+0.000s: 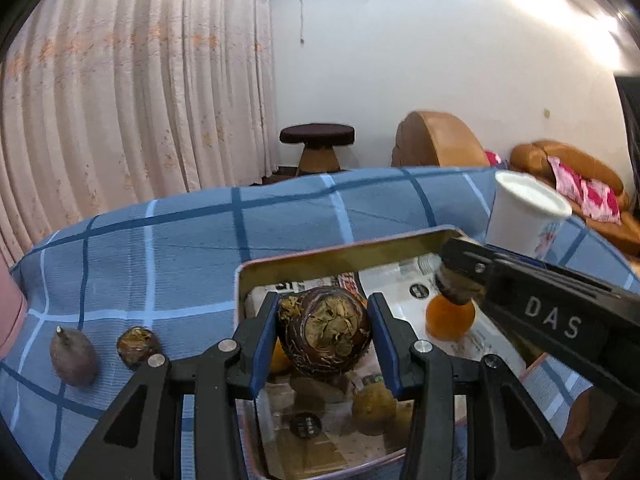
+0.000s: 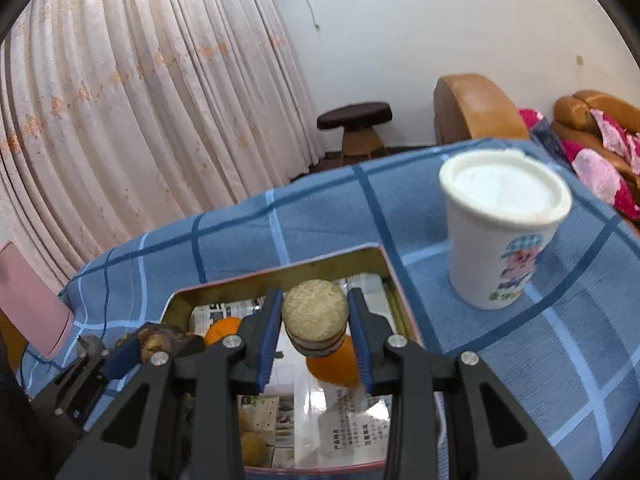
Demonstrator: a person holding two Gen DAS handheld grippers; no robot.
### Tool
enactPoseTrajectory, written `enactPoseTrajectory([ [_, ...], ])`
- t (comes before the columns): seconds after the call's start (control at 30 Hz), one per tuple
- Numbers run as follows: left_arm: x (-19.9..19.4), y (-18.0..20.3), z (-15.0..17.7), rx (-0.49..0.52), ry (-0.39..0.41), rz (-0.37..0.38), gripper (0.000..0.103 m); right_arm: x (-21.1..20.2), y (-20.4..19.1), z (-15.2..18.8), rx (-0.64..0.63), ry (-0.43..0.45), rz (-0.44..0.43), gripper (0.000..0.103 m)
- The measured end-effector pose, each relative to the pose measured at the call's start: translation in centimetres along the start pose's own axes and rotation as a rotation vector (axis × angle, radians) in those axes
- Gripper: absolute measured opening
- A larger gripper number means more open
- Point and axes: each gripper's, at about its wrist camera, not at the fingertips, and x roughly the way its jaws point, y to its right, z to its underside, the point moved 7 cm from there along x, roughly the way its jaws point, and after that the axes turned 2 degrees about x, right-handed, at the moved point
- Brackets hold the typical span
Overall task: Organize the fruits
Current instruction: 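Carry the slice and mangosteen over the tin and open both tools, then grasp another brown mangosteen with the right tool while the left tool grasps a purple fig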
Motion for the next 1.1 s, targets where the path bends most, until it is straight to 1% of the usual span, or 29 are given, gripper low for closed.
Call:
enactPoseTrajectory([
  [0.13, 0.2, 0.3, 0.1, 0.0, -0.005, -0.01, 0.046, 0.4, -0.4, 0.3, -0.019, -0.012, -0.001, 0.036],
  [0.2, 0.4, 0.2, 0.3, -0.003, -0.017, -0.02, 0.047, 0.2, -0.3, 0.4, -0.01, -0.003, -0.011, 0.041],
  [0.23, 0.4, 0.3, 0.3, -0.004, -0.02, -0.025, 0.049, 0.0, -0.4, 0.4, -0.001, 0.008, -0.017, 0.046],
  [0.27, 0.3, 0.2, 0.3, -0.005, -0.015, -0.027, 0.053, -0.3, -0.3, 0.2, 0.007, 0.026, -0.02, 0.058],
  [0.3, 0.1, 0.2, 0.3, -0.003, -0.009, -0.031, 0.057, -0.8, -0.2, -0.1, 0.011, 0.058, -0.017, 0.068],
  [0.37, -0.2, 0.3, 0.3, 0.002, 0.007, -0.039, 0.073, -1.8, -0.1, -0.6, 0.008, 0.118, 0.002, 0.074],
  [0.43, -0.8, 0.2, 0.1, -0.003, 0.04, -0.039, 0.079, -2.8, -0.1, -1.1, 0.002, 0.18, 0.027, 0.083],
  [0.47, -1.2, 0.1, -0.1, -0.007, 0.058, -0.04, 0.079, -3.2, 0.0, -1.2, 0.005, 0.204, 0.039, 0.093],
  [0.5, -1.5, -0.1, -0.3, -0.013, 0.072, -0.044, 0.08, -3.6, 0.1, -1.3, 0.009, 0.233, 0.053, 0.1],
  [0.57, -1.8, -0.6, -0.5, -0.033, 0.086, -0.052, 0.082, -4.1, -0.1, -1.5, 0.0, 0.265, 0.063, 0.101],
  [0.67, -2.2, -1.6, -0.7, -0.065, 0.102, -0.068, 0.082, -4.2, -0.5, -1.6, -0.035, 0.285, 0.097, 0.102],
  [0.73, -2.3, -2.4, -0.7, -0.071, 0.106, -0.093, 0.082, -4.2, -0.7, -1.5, -0.052, 0.292, 0.113, 0.102],
  [0.87, -2.5, -3.9, -0.4, -0.08, 0.108, -0.133, 0.082, -4.2, -1.3, -1.0, -0.068, 0.321, 0.099, 0.102],
  [0.97, -2.6, -4.9, 0.0, -0.059, 0.113, -0.192, 0.082, -4.2, -2.2, -0.5, -0.103, 0.341, 0.103, 0.102],
  [1.1, -3.0, -6.4, 0.5, -0.045, 0.118, -0.241, 0.082, -3.8, -3.8, 0.5, -0.131, 0.326, 0.09, 0.102],
])
